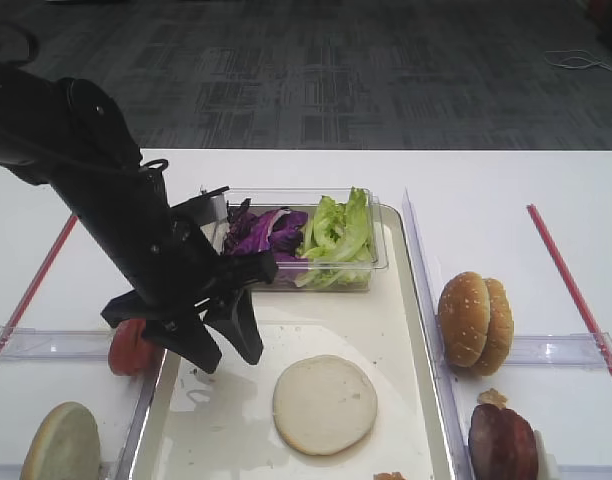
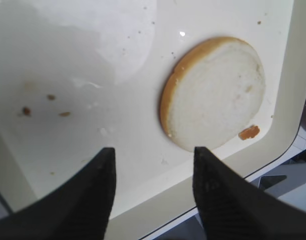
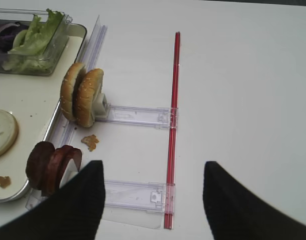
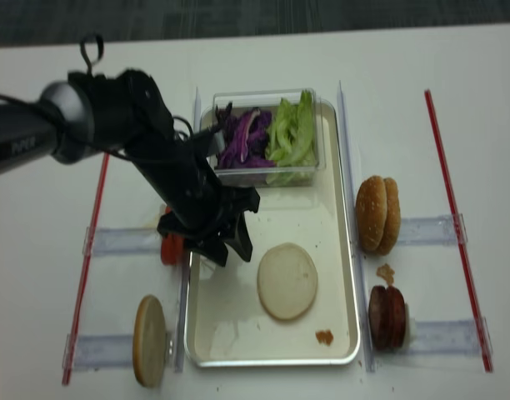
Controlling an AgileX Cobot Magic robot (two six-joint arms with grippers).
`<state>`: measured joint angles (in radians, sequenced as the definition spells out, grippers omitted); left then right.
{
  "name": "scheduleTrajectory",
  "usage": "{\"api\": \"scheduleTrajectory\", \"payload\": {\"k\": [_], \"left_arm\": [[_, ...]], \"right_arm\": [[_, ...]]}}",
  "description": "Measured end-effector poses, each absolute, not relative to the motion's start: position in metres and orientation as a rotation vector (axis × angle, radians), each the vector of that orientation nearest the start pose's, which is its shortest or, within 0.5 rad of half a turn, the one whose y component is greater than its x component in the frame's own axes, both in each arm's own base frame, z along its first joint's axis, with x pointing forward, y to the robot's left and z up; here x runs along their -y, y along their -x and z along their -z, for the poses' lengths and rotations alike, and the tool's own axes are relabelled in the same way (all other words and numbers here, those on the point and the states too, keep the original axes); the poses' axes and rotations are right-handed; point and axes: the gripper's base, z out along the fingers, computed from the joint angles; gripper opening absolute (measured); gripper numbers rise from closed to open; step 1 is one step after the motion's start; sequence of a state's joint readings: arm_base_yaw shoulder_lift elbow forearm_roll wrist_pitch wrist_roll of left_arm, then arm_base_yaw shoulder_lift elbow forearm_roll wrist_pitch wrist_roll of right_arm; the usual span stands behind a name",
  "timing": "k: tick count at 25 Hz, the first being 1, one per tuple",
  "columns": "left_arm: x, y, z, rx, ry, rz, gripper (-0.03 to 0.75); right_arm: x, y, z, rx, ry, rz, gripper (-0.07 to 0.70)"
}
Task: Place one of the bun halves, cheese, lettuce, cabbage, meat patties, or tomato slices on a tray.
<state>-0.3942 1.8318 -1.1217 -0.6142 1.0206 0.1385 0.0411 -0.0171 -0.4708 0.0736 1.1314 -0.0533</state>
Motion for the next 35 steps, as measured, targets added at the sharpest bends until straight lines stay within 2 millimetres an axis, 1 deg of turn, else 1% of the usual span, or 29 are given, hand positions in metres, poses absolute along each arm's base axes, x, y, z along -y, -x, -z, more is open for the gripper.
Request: {"api": "scheduleTrajectory", "payload": {"k": [3, 10, 13, 16, 20, 23, 35], "left_arm": [[0.162, -0.286, -0.19, -3.181, -0.28, 0.698, 0.333], [0.146, -0.288, -0.217, -3.229, -0.233, 0.39, 0.333], [0.139, -0.289, -0.23, -3.203, -0.21, 0.288, 0.333], [0.134, -0.291, -0.238, -3.171, -0.187, 0.195, 0.333], [0.126, -0.292, -0.24, -3.148, -0.156, 0.073, 0.333], [0.124, -0.293, -0.24, -3.141, -0.141, 0.03, 0.333], [0.123, -0.293, -0.24, -3.14, -0.134, 0.024, 0.333]], "right_arm": [[-0.006, 0.008, -0.264, -2.123, 0.106, -0.082, 0.45], [-0.006, 0.008, -0.264, -2.123, 0.106, -0.082, 0.45], [-0.006, 0.008, -0.264, -2.123, 0.106, -0.082, 0.45], [-0.006, 0.008, -0.264, -2.123, 0.106, -0.082, 0.45], [-0.006, 0.008, -0.264, -2.123, 0.106, -0.082, 0.45], [-0.006, 0.008, -0.264, -2.123, 0.106, -0.082, 0.45], [-0.006, 0.008, -0.264, -2.123, 0.106, -0.082, 0.45]]}}
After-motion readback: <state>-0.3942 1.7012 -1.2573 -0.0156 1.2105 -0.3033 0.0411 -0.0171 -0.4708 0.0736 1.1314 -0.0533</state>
